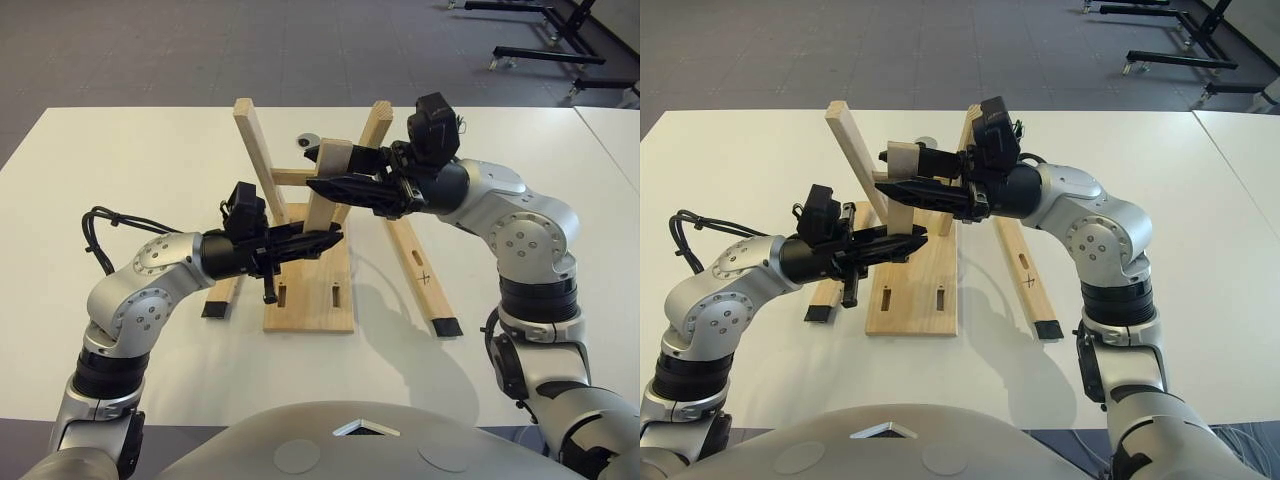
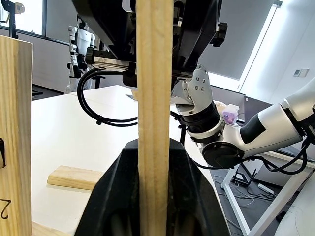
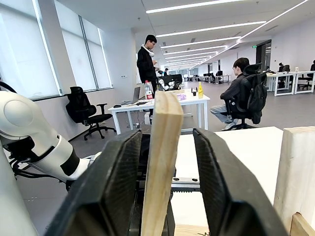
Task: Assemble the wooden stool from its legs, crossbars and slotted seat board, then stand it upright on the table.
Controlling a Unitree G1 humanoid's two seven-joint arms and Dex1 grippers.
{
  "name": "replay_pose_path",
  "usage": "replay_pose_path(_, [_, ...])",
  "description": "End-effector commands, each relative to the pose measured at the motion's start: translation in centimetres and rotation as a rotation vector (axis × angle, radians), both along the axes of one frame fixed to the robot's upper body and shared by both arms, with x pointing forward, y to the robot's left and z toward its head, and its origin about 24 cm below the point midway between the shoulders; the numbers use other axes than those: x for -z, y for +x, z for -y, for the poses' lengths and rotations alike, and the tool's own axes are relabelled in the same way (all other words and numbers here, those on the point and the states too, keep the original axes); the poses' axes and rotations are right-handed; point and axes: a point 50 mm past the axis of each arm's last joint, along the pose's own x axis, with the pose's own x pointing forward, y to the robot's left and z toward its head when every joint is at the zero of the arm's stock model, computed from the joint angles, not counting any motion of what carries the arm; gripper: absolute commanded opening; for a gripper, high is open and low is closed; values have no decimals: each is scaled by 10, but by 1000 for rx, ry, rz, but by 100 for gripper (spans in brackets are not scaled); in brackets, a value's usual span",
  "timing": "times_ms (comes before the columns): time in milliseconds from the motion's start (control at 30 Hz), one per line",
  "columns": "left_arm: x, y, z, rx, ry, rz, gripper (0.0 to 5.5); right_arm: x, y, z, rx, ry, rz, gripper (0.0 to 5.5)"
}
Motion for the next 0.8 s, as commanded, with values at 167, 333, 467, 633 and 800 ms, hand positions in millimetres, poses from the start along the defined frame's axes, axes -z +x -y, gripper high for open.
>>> replay_pose_path(167, [-2, 0, 0, 15, 15, 15, 38, -3, -3, 5, -28, 69, -8, 55])
replay_pose_path(333, [-2, 4, -1, -21, 27, 37, 38, -3, -4, 10, -52, 88, -16, 47])
replay_pose_path(467, [1, 5, -5, -32, 20, 27, 90, -5, 2, 11, 11, 120, 6, 39])
replay_pose_path(633, [2, 10, -14, -80, -4, -29, 155, -11, 12, 23, 135, 179, 31, 39])
replay_pose_path(800, [4, 4, -33, -196, -4, -23, 155, -11, 14, 72, 234, 152, -21, 39])
